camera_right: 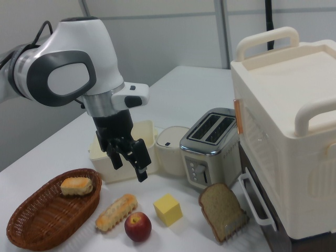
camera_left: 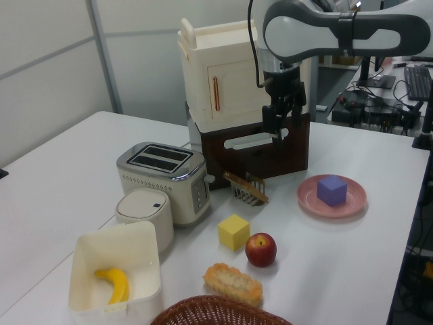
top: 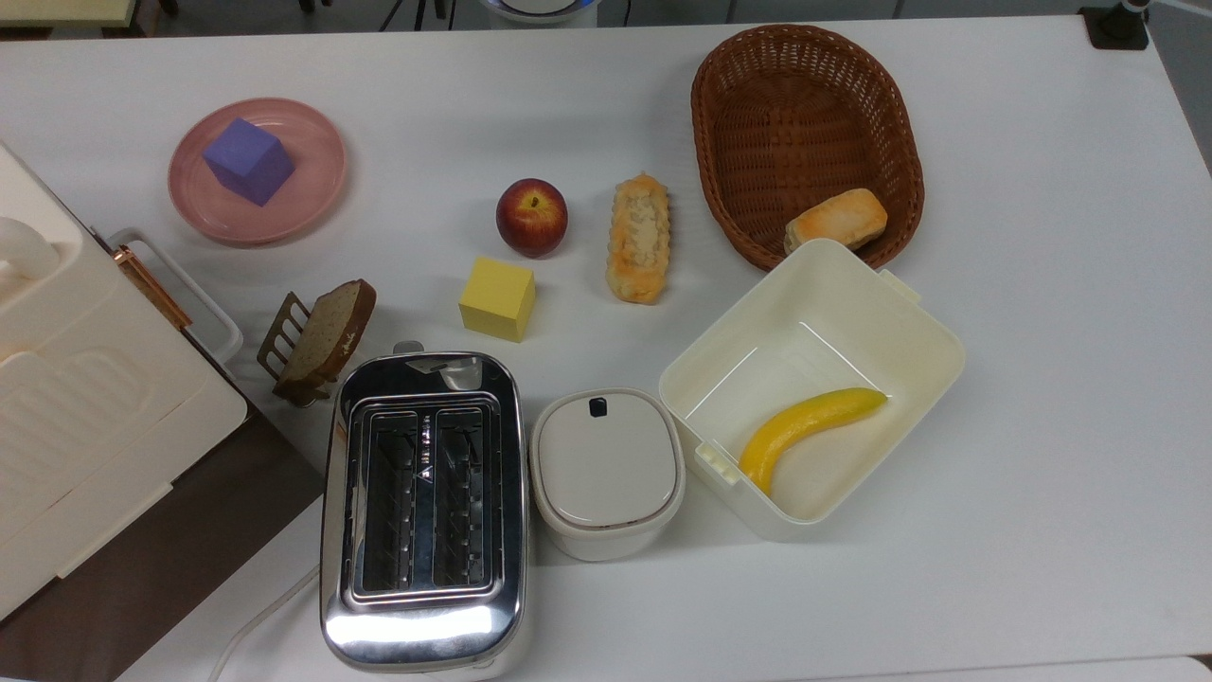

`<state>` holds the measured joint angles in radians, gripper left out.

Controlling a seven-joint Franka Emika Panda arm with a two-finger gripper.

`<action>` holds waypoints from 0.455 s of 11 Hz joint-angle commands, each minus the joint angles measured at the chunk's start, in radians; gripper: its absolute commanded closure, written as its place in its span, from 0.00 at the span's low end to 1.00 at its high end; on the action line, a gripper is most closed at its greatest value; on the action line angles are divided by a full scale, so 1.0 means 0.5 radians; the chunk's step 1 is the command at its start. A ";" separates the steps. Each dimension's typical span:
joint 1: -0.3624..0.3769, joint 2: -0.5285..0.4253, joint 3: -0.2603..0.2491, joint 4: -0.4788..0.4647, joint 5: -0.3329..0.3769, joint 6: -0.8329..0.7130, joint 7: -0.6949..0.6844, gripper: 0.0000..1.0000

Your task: Put the purple cube on the table

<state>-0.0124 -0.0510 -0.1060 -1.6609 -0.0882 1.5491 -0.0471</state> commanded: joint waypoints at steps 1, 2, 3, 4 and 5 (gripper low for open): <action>0.019 -0.018 0.024 -0.040 -0.090 -0.006 -0.399 0.00; -0.006 -0.021 0.016 -0.065 -0.075 0.000 -0.567 0.00; -0.012 -0.021 0.016 -0.065 -0.057 -0.006 -0.486 0.00; -0.015 -0.021 0.016 -0.059 -0.051 0.009 -0.297 0.00; -0.015 -0.021 0.016 -0.056 -0.041 0.016 -0.098 0.00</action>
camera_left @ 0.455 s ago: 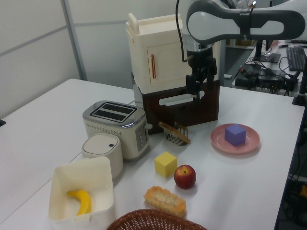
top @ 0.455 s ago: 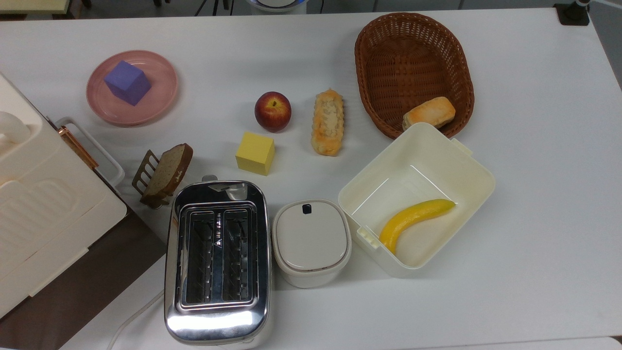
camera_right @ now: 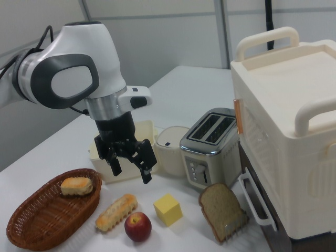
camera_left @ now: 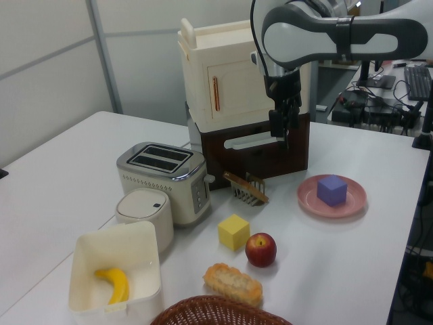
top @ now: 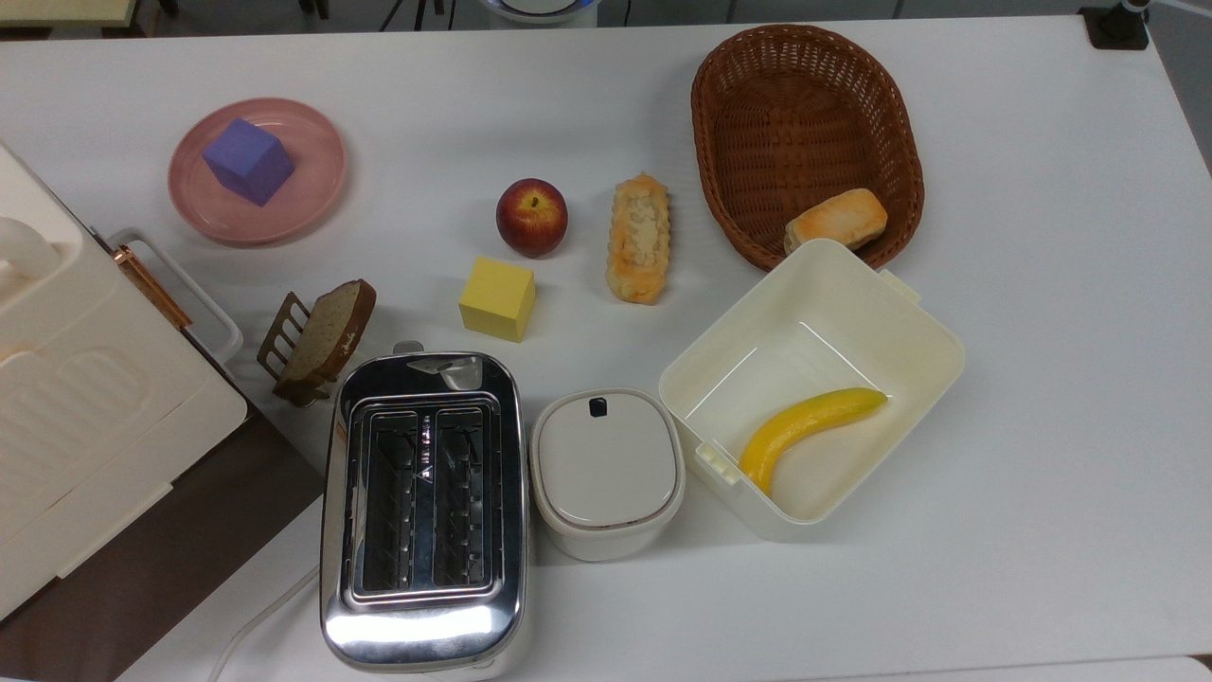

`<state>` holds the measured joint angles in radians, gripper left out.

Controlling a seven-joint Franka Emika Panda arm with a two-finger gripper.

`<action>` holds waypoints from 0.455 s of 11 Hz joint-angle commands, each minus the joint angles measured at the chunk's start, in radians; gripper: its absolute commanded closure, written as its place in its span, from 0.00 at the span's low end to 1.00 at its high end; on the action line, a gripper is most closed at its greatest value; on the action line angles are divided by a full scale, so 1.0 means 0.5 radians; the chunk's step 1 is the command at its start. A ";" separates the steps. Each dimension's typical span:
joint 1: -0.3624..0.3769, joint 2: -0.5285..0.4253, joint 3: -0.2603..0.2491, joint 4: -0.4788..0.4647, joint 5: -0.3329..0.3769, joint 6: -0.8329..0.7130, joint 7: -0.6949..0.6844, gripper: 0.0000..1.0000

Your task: Put the purple cube on the table

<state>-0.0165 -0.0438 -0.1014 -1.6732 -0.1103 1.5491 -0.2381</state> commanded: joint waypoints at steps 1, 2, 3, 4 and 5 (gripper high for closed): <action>-0.004 -0.035 0.006 -0.038 0.003 0.016 0.329 0.00; -0.007 -0.035 0.006 -0.035 0.003 0.019 0.335 0.00; -0.010 -0.038 0.006 -0.035 0.030 0.019 0.344 0.00; -0.013 -0.038 0.003 -0.032 0.052 0.022 0.344 0.00; -0.028 -0.041 0.003 -0.035 0.052 0.034 0.347 0.00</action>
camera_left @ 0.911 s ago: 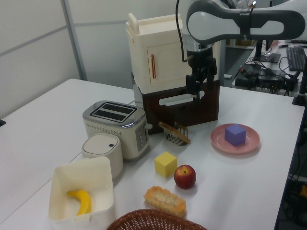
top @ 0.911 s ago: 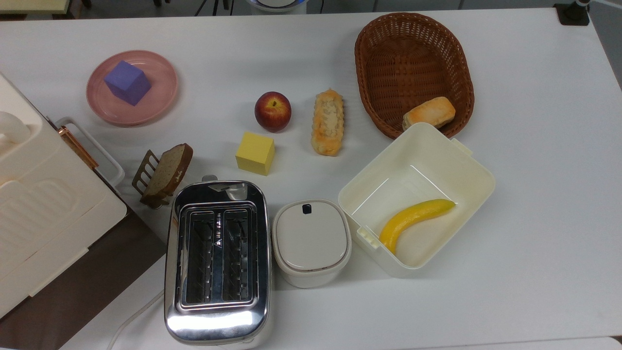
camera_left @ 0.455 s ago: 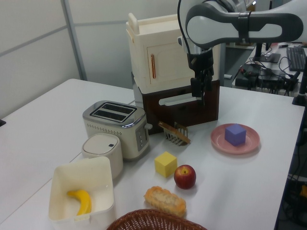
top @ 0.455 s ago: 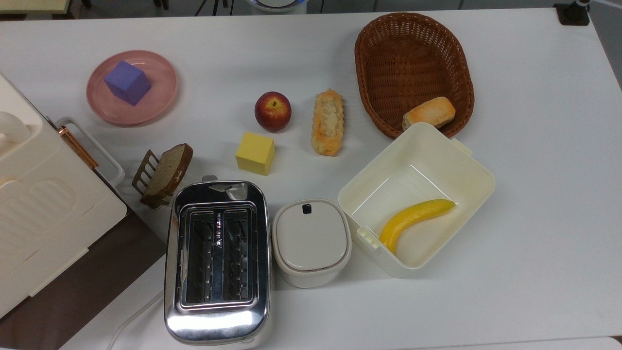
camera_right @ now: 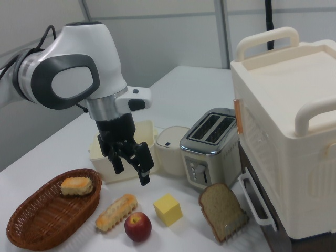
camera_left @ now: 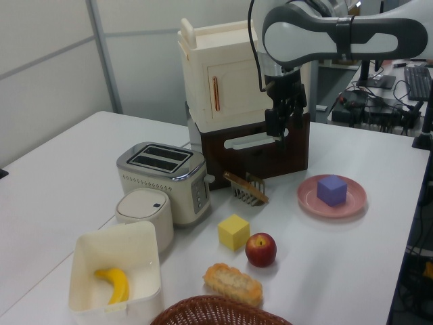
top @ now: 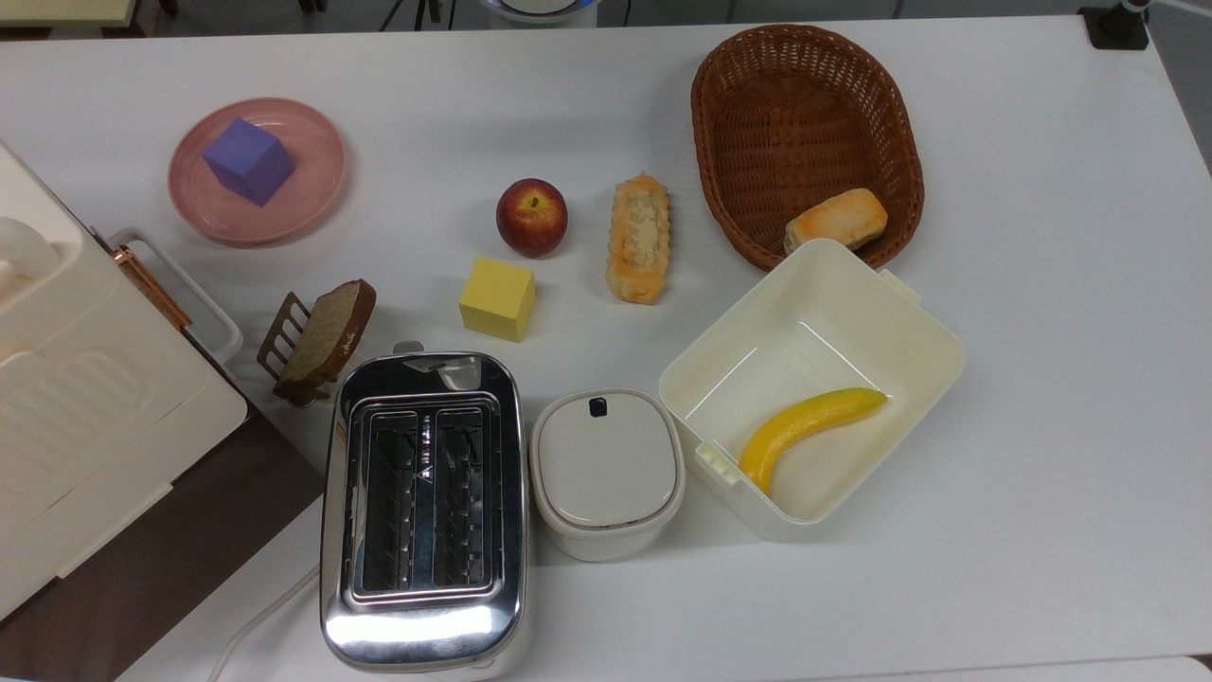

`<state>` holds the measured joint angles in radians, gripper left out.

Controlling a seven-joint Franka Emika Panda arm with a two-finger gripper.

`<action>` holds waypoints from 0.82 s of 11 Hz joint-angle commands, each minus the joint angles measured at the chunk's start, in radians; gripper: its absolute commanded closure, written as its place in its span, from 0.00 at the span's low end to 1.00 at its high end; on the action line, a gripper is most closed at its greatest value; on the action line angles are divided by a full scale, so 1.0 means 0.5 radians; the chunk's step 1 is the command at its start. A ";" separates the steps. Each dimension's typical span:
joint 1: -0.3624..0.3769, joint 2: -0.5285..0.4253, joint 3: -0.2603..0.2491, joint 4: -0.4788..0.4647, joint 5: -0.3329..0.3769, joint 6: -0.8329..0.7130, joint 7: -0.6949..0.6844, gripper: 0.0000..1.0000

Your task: Put the purple cube on the table

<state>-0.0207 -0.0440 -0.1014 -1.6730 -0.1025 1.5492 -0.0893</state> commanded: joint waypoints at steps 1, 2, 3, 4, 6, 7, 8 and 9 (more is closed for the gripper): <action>-0.056 -0.053 0.003 -0.044 0.042 0.046 0.074 0.00; -0.111 -0.056 0.003 -0.041 0.061 0.055 0.132 0.00; -0.167 -0.068 0.000 -0.044 0.073 0.107 0.209 0.00; -0.204 -0.099 -0.009 -0.075 0.073 0.138 0.258 0.00; -0.253 -0.105 -0.009 -0.078 0.140 0.141 0.319 0.00; -0.302 -0.105 -0.009 -0.078 0.165 0.178 0.381 0.00; -0.336 -0.105 -0.009 -0.081 0.165 0.178 0.451 0.00; -0.378 -0.111 -0.018 -0.120 0.159 0.184 0.525 0.00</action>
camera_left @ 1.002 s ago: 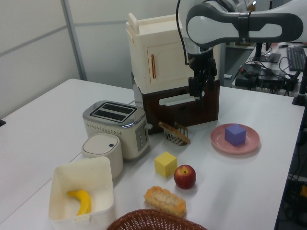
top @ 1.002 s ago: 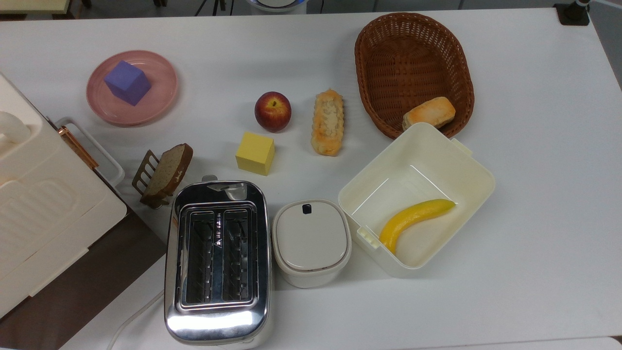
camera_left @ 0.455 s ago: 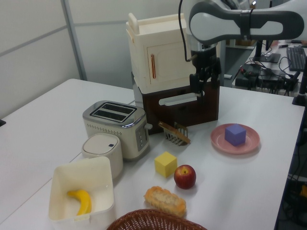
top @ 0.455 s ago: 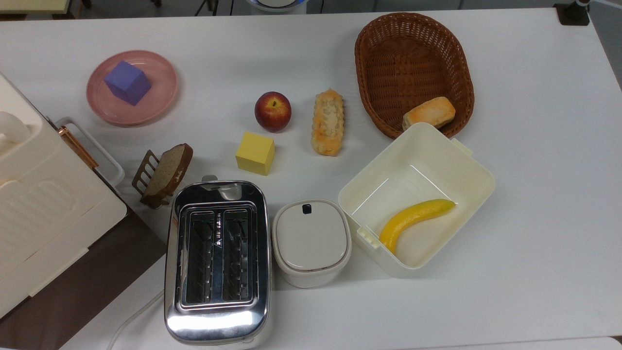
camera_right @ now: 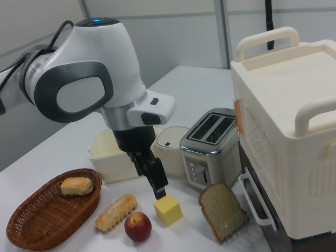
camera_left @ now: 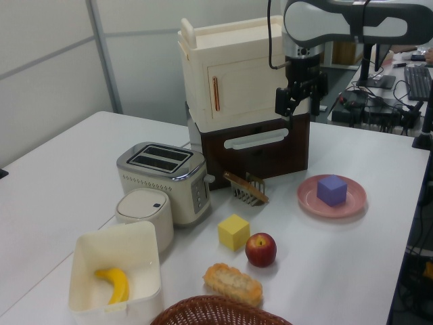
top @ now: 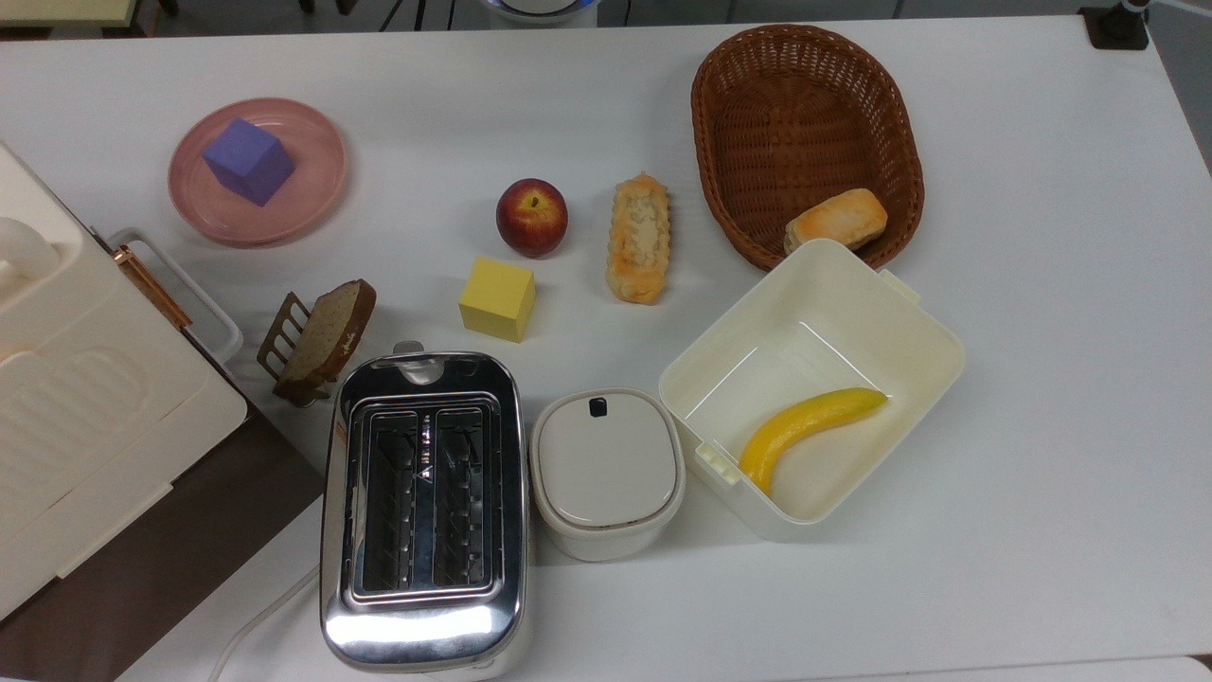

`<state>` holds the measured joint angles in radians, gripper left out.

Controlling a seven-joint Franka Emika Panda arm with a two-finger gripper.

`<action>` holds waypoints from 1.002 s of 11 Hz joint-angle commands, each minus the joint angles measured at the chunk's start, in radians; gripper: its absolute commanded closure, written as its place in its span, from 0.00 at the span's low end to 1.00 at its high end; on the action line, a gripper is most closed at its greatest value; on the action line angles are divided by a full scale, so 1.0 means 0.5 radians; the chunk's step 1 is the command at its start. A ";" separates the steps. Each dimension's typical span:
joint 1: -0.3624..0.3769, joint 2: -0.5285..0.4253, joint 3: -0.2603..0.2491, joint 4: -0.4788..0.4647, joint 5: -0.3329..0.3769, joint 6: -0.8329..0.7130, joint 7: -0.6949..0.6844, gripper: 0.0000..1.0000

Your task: Put the purple cube on the table

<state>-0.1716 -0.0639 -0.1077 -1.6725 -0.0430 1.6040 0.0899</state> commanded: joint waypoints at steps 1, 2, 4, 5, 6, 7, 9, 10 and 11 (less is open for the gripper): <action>-0.071 -0.111 -0.084 -0.189 0.028 0.129 0.206 0.00; -0.062 -0.133 -0.185 -0.244 0.028 0.221 0.234 0.00; -0.101 -0.145 -0.223 -0.458 0.022 0.557 0.231 0.00; -0.132 -0.139 -0.226 -0.572 0.006 0.757 0.201 0.00; -0.160 -0.130 -0.226 -0.703 -0.073 0.941 0.070 0.00; -0.160 -0.118 -0.232 -0.808 -0.155 1.070 -0.132 0.00; -0.157 -0.090 -0.324 -0.846 -0.169 1.130 -0.372 0.00; -0.157 -0.069 -0.331 -0.846 -0.166 1.130 -0.479 0.00; -0.160 -0.050 -0.337 -0.846 -0.144 1.130 -0.569 0.00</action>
<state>-0.2572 -0.0812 -0.2597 -2.0730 -0.1168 2.1461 -0.0830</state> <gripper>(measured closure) 0.000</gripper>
